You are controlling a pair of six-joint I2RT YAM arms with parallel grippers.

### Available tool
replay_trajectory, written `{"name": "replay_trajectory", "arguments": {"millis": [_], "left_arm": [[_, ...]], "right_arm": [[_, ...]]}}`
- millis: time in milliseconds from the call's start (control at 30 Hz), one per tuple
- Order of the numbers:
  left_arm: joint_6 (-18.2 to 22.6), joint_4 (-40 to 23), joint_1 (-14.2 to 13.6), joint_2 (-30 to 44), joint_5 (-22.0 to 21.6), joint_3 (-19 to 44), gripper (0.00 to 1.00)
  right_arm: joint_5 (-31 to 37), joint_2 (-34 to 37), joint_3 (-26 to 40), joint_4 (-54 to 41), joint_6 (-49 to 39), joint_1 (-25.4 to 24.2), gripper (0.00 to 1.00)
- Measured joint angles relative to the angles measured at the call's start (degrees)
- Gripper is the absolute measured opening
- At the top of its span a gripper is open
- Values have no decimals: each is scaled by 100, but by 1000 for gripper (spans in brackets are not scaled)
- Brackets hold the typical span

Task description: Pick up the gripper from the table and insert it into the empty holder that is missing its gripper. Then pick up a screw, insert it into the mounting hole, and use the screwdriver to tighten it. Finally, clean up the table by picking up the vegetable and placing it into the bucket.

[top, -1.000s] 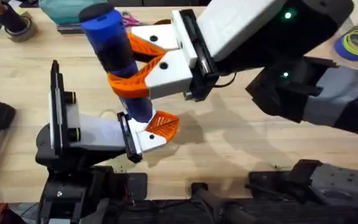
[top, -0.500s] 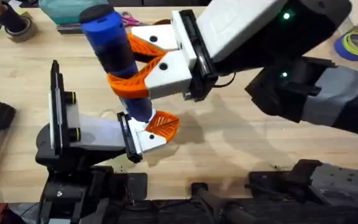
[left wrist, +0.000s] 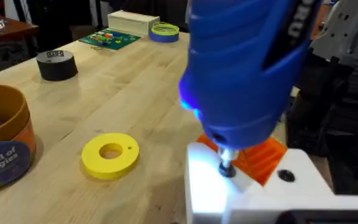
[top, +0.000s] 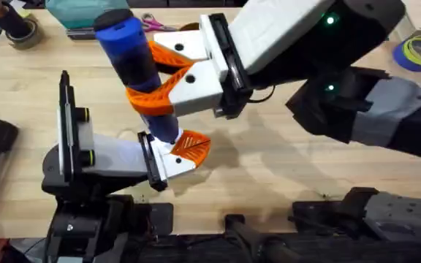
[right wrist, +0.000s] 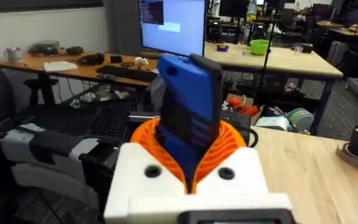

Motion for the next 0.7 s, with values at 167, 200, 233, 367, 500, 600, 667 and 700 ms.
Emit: {"name": "replay_trajectory", "arguments": {"millis": [167,200,233,367,500,600,667,700], "left_arm": [[0,0,0,0,0,0,10],[0,0,0,-2,0,0,10],[1,0,0,0,0,0,10],[2,0,0,0,0,0,10],[0,0,0,0,1,0,10],[1,0,0,-1,0,0,10],[0,0,0,0,0,0,10],[2,0,0,0,1,0,10]], "right_arm": [[0,0,0,0,7,0,22],[0,0,0,0,7,0,22],[0,0,0,0,7,0,22],[-2,0,0,-3,10,0,22],[-2,0,0,-40,11,0,22],[-2,0,-1,-46,30,0,22],[-2,0,-2,-48,32,0,22],[-2,0,-2,-48,32,0,22]]}}
